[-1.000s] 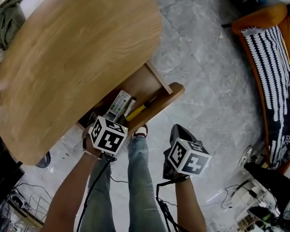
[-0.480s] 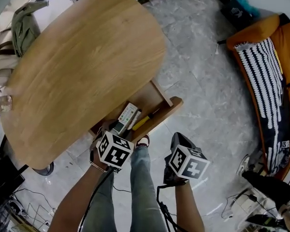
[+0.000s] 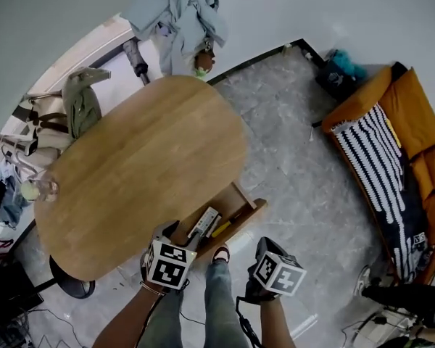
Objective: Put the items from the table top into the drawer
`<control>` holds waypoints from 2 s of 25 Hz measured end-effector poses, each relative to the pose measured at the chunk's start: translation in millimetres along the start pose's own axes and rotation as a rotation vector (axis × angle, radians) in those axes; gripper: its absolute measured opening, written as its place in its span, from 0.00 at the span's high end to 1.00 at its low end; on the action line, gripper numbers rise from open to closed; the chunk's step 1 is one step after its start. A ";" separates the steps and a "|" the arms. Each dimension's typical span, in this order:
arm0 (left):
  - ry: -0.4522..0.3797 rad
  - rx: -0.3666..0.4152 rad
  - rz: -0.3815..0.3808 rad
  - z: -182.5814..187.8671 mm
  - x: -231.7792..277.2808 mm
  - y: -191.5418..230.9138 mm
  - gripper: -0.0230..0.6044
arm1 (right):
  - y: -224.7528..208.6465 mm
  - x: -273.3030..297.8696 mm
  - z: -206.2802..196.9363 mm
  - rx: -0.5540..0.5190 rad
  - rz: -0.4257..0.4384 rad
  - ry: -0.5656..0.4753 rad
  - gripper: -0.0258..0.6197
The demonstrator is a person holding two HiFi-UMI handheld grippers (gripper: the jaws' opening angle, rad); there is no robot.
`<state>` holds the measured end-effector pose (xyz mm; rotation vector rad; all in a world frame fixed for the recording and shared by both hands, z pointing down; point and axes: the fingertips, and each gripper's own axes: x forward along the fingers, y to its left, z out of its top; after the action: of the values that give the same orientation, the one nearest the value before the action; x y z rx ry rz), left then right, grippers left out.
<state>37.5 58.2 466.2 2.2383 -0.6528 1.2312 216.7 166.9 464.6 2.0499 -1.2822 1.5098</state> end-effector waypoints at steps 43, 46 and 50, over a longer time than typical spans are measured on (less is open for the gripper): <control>-0.558 0.130 0.065 173.3 -315.7 -12.0 0.96 | 57.0 -335.6 93.7 -0.079 -0.209 -0.537 0.95; -0.554 0.133 0.069 175.9 -313.4 -14.0 0.96 | 52.6 -337.2 95.5 -0.075 -0.212 -0.539 0.95; -0.557 0.128 0.078 182.6 -312.6 -14.2 0.96 | 48.4 -339.6 102.3 -0.083 -0.215 -0.545 0.95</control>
<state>11.3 7.0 108.4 2.7097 -0.8885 0.6849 223.2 234.3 113.1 2.5447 -1.2116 0.8159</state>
